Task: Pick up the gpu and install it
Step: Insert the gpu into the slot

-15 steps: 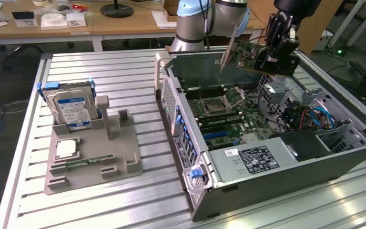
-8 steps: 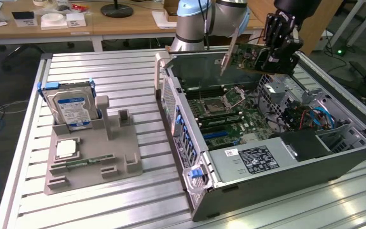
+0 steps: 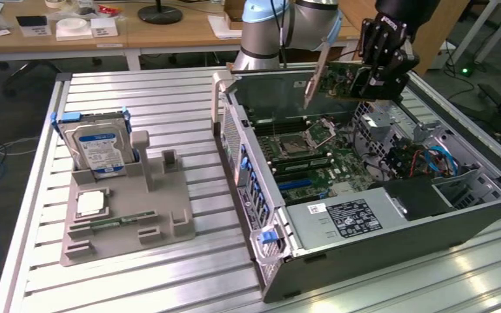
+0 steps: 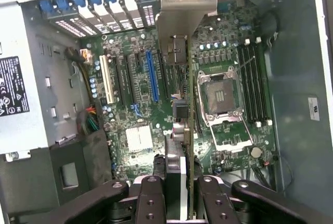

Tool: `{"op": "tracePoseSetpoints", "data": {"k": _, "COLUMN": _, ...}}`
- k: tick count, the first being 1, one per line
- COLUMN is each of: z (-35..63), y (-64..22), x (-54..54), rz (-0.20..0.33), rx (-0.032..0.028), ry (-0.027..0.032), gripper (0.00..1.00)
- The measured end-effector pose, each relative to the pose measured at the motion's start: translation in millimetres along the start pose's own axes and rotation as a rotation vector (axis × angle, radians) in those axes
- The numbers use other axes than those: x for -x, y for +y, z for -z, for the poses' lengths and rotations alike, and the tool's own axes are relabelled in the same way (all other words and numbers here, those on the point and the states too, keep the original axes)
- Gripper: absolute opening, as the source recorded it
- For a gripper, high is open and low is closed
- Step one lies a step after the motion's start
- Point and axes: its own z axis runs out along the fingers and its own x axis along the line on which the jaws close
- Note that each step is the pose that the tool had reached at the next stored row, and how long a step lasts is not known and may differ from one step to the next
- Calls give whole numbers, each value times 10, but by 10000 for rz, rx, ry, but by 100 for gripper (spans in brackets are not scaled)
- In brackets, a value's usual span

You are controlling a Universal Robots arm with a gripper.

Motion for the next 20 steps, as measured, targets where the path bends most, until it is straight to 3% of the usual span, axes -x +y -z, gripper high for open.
{"op": "tracePoseSetpoints", "data": {"k": 3, "z": -29, "y": 3, "x": 0, "rz": 133, "rx": -22, "ry": -5, "gripper": 28}}
{"op": "tracePoseSetpoints", "data": {"k": 6, "z": -39, "y": 3, "x": -1, "rz": 473, "rx": -67, "ry": -49, "gripper": 28}}
{"op": "tracePoseSetpoints", "data": {"k": 11, "z": -99, "y": 13, "x": -2, "rz": 926, "rx": -84, "ry": -82, "gripper": 28}}
{"op": "tracePoseSetpoints", "data": {"k": 14, "z": -128, "y": 38, "x": -6, "rz": 934, "rx": -211, "ry": -100, "gripper": 28}}
{"op": "tracePoseSetpoints", "data": {"k": 15, "z": -132, "y": 42, "x": -8, "rz": 935, "rx": -207, "ry": -177, "gripper": 28}}
{"op": "tracePoseSetpoints", "data": {"k": 18, "z": -143, "y": 52, "x": -8, "rz": 947, "rx": -154, "ry": -603, "gripper": 28}}
{"op": "tracePoseSetpoints", "data": {"k": 20, "z": -158, "y": 54, "x": -9, "rz": 974, "rx": -129, "ry": -787, "gripper": 28}}
